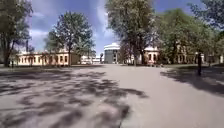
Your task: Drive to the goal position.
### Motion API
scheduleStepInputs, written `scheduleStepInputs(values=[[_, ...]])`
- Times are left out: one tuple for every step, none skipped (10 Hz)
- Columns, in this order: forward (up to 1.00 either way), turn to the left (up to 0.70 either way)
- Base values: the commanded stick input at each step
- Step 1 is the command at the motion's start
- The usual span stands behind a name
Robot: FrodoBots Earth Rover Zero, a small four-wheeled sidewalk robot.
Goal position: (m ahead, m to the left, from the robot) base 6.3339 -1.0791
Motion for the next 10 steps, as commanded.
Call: scheduleStepInputs(values=[[0.7, 0.06], [0.7, 0.06], [0.7, 0.06], [0.7, 0.06], [0.7, 0.06], [0.7, 0.06], [0.7, 0.06], [0.7, 0.06], [0.7, 0.06], [0.7, 0.06]])
